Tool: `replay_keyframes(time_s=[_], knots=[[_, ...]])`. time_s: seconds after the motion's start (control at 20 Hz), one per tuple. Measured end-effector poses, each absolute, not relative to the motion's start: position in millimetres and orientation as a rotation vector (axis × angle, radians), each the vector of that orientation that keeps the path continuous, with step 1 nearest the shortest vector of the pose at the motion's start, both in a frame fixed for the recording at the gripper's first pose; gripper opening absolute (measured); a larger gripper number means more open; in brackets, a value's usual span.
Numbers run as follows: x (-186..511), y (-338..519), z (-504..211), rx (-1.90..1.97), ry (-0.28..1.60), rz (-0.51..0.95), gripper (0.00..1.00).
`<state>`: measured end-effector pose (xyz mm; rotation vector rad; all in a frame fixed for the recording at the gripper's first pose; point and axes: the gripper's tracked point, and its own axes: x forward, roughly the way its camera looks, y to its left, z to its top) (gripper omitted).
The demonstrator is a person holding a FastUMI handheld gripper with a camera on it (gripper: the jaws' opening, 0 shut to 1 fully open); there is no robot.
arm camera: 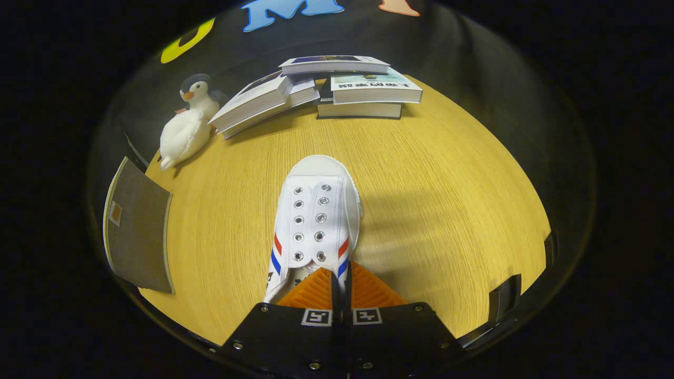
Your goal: Open the storage box then place both shoes into the box .Put the left shoe in first, then the right shoe, with the right side of both shoes facing outward in a uniform manner.
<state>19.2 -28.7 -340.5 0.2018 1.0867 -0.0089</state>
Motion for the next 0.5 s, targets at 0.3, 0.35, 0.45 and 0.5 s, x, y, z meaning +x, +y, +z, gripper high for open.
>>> replay_keyframes(time_s=[0.3, 0.35, 0.45, 0.5], knots=[[30.9, -3.4, -300.5, 0.218, 1.055, 0.041, 0.0], [33.2, 4.1, -291.3, 0.229, 1.05, 0.052, 0.0], [39.8, 20.1, -273.5, 0.247, 1.037, 0.082, 0.0], [41.5, 27.7, -264.4, 0.241, 1.034, 0.102, 0.0]])
